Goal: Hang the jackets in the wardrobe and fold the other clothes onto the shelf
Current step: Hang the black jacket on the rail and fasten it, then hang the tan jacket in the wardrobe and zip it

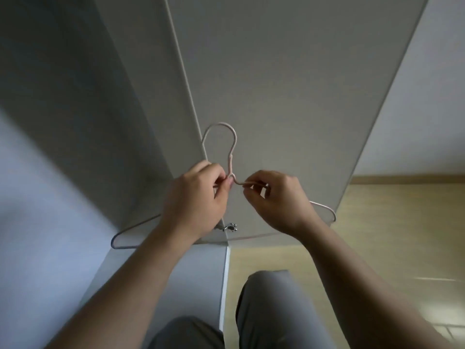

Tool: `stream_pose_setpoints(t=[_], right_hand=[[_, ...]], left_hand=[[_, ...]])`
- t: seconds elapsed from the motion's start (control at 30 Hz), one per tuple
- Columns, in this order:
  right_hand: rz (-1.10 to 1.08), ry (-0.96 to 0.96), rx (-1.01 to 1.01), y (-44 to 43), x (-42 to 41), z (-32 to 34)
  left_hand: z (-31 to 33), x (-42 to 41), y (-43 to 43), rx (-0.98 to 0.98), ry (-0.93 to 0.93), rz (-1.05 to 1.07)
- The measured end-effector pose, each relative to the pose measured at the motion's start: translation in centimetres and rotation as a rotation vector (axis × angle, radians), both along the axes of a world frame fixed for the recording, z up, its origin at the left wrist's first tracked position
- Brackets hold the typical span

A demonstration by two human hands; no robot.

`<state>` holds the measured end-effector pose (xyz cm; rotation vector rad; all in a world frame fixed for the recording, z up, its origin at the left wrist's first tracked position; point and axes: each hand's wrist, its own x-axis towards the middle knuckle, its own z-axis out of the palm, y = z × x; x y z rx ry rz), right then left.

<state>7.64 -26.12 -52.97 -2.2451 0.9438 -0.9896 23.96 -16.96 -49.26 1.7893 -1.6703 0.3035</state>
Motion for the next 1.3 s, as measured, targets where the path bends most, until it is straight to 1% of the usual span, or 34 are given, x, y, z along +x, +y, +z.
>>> stream_pose_setpoints(t=[0.07, 0.23, 0.33, 0.47, 0.57, 0.63, 0.7, 0.77, 0.83, 0.9, 1.0, 1.1, 1.2, 1.3], right_hand=[[-0.073, 0.037, 0.064, -0.2, -1.9, -2.1], [-0.28, 0.006, 0.229, -0.8, -7.0, -5.2], [-0.437, -0.113, 0.406, -1.9, -10.9, -6.4], [-0.595, -0.139, 0.432, -3.2, -15.7, -7.9], [-0.695, -0.12, 0.422, -4.6, -19.2, -7.3], [-0.75, -0.046, 0.44, -5.6, -21.4, -5.0], [-0.754, 0.058, 0.484, -7.2, -23.6, -1.0], [-0.758, 0.172, 0.525, -8.6, -26.1, 3.6], [-0.788, 0.225, 0.553, -9.4, -29.3, 8.0], [-0.848, 0.216, 0.625, -9.6, -32.7, 11.8], [-0.985, 0.152, 0.747, -9.4, -37.8, 17.2], [-1.107, 0.113, 0.818, -10.1, -42.1, 22.2], [-1.17, 0.134, 0.855, -12.3, -45.5, 26.7], [-1.241, 0.159, 0.852, -14.9, -49.4, 30.6]], left_hand=[[-2.3, -1.5, -1.7, 0.061, 0.033, -0.083], [-5.4, -6.2, -5.7, 0.184, 0.044, -0.274], [-6.6, -9.1, -7.6, 0.216, 0.113, -0.346], [-8.2, -13.7, -10.2, 0.264, 0.161, -0.435], [-8.1, -17.9, -13.0, 0.269, 0.16, -0.499], [-6.5, -20.8, -14.6, 0.289, 0.159, -0.537], [-3.5, -23.8, -15.9, 0.325, 0.185, -0.533], [0.3, -26.8, -17.5, 0.411, 0.203, -0.525], [4.6, -30.3, -19.0, 0.531, 0.229, -0.539], [8.9, -34.0, -20.3, 0.622, 0.246, -0.589], [14.9, -38.8, -22.4, 0.746, 0.209, -0.71], [19.6, -41.9, -25.5, 0.913, 0.096, -0.876], [23.2, -44.7, -29.3, 0.951, -0.007, -0.91], [26.0, -47.8, -33.7, 0.937, -0.041, -0.913]])
